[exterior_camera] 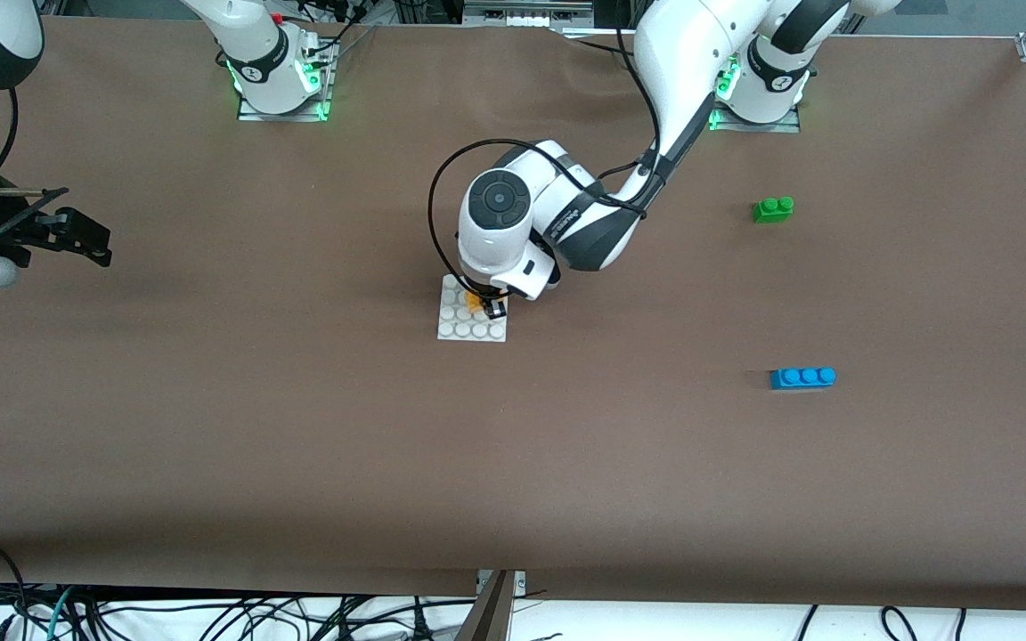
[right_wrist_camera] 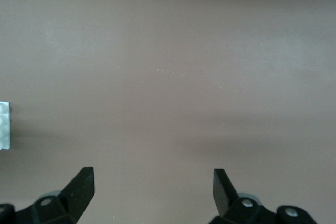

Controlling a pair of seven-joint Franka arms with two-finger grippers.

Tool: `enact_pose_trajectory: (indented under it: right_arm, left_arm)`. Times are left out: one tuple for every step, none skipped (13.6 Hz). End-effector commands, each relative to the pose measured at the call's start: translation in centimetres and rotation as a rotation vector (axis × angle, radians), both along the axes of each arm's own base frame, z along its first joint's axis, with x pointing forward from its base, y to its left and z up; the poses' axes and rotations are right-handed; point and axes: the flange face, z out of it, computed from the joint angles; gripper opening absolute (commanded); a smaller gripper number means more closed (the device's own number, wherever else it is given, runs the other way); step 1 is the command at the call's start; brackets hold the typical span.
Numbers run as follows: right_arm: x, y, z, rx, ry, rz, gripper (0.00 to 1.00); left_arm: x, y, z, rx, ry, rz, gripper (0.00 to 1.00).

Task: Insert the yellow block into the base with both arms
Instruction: 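Carry the yellow brick over the base while the right gripper withdraws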

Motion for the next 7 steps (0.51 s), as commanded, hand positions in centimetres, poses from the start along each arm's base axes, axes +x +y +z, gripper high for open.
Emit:
enact_pose_trajectory:
  right_arm:
    - [-0.9,0.2,-0.8,0.013,0.025,0.023,1.00]
    - [-0.7,0.2,-0.9,0.014,0.017,0.024,1.00]
    - [-0.7,0.2,-0.9,0.014,0.015,0.024,1.00]
    - [-0.7,0.2,-0.9,0.012,0.015,0.022,1.00]
    - [-0.7,0.0,-0.7,0.014,0.011,0.019,1.00]
    - [-0.8,-0.1,-0.3,0.015,0.003,0.015,1.00]
    - [-0.8,-0.6,-0.1,0.013,0.003,0.005,1.00]
  left_arm:
    - [0.0,-1.7,-0.4,-0.027,-0.002,0.093,0.13]
    - [-0.3,-2.1,-1.1,-0.028,-0.002,0.096,0.13]
    - [-0.9,-2.5,-1.7,-0.021,0.002,0.095,0.13]
    - [-1.7,-3.3,-1.9,-0.018,0.002,0.081,0.13]
    - [-1.9,-3.4,-2.3,-0.015,0.007,0.079,0.13]
    - [-2.5,-3.8,-2.7,-0.011,0.012,0.070,0.13]
    - [-3.1,-4.3,-3.0,-0.008,0.013,0.059,0.13]
